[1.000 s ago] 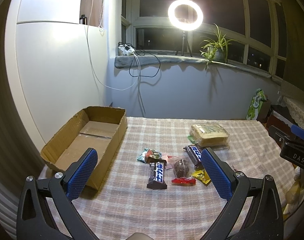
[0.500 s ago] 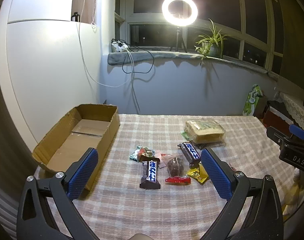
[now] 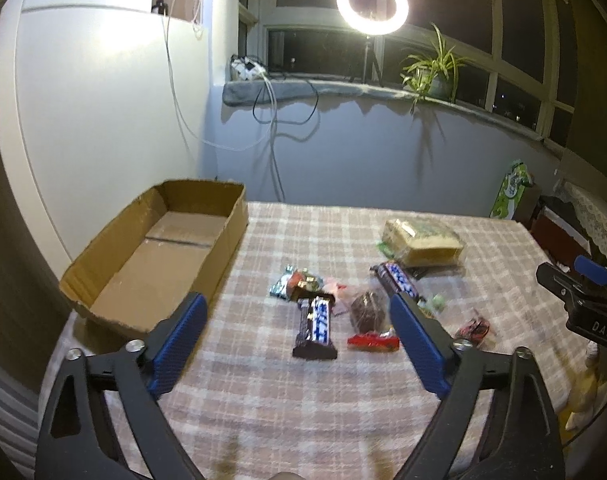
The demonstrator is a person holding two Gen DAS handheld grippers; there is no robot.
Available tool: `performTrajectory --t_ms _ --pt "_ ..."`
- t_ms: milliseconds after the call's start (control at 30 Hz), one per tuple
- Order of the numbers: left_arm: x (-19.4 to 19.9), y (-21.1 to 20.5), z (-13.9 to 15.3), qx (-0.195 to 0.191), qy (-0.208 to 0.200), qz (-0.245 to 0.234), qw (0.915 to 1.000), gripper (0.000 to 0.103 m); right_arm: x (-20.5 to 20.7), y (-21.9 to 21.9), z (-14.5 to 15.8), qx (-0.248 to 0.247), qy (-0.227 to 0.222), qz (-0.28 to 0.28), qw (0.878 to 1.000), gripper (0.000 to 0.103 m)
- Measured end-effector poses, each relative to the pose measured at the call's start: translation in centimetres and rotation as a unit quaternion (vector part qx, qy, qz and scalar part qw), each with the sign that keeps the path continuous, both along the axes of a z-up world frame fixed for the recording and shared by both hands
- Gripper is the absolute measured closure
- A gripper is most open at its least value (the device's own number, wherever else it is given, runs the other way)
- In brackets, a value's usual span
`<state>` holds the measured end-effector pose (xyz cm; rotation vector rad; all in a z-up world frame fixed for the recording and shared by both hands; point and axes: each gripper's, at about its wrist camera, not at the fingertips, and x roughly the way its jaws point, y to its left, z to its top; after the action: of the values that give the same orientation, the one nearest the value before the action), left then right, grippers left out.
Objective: Organize snacks
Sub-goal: 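Grasp the chocolate bar with the left tool while the right tool grasps the red candy bag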
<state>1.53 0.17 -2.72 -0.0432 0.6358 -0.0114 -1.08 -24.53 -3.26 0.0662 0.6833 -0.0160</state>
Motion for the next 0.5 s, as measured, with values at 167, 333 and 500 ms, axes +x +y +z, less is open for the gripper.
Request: performTrajectory --t_ms 167,333,500 --pt "0.3 0.8 -1.6 -0.015 0.027 -0.005 0.9995 0.024 0.1 1.0 -2.0 0.010 0.033 0.032 0.999 0.005" --pt "1.3 1.2 -3.2 -0.038 0.054 -0.017 0.9977 0.034 0.5 1.9 -3.8 0.033 0.066 0.057 0.996 0.006" --pt "2.8 1.2 -4.9 -0.063 0.083 -0.030 0.9941 0.042 1.5 2.9 -5.6 0.053 0.099 0.079 0.991 0.011"
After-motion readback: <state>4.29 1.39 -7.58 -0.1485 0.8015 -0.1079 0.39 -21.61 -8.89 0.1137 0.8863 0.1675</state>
